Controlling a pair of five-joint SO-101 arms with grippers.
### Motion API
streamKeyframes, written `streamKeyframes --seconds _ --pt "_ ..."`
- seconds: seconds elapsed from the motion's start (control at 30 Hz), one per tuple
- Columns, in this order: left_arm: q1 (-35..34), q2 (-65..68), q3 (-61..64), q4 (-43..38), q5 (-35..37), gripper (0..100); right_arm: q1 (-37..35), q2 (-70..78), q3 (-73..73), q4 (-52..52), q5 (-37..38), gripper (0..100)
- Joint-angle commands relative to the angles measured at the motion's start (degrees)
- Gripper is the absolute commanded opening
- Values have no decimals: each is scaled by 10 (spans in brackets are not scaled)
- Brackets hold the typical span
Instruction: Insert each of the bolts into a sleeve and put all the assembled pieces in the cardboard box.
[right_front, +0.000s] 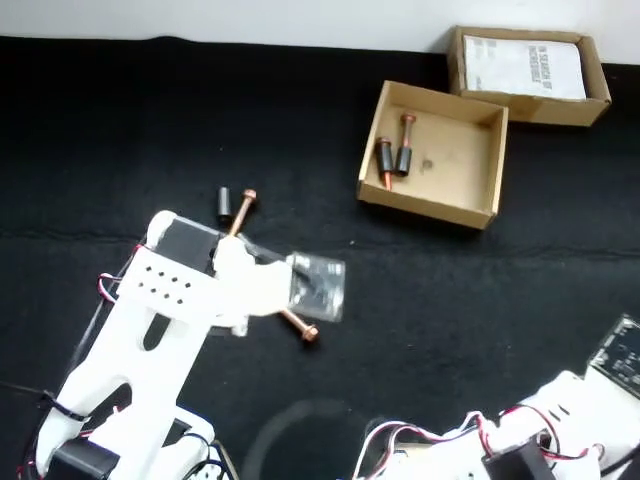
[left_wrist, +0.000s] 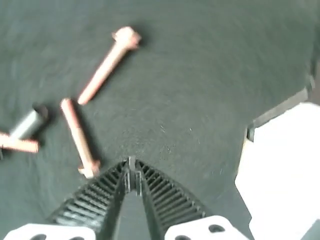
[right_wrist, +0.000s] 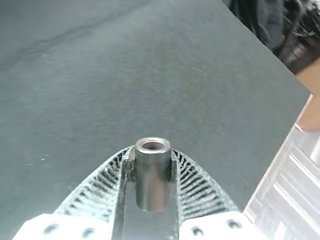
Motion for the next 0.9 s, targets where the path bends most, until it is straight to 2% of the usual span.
streamKeyframes --seconds 0.0,0.07,0.17,0.27,0.37,0.5,0.77,0.87 --pt "16 2 -20 5 -150 10 29 -3 32 -53 5 8" --pt "41 2 -16 -8 -173 10 36 -3 60 -90 5 8" --pt "74 15 -14 -50 -170 10 40 -3 100 -140 5 8" --pt "93 56 -16 -89 -123 22 39 -3 131 -181 5 8" --pt "96 120 -19 -118 -90 89 37 -3 156 -214 5 8" --pt "94 218 -67 -117 -86 159 29 -3 180 -246 5 8" --pt "87 420 -241 -116 -86 159 6 -3 189 -261 6 8" --pt "90 470 -305 -83 -85 159 -9 -3 190 -261 6 8"
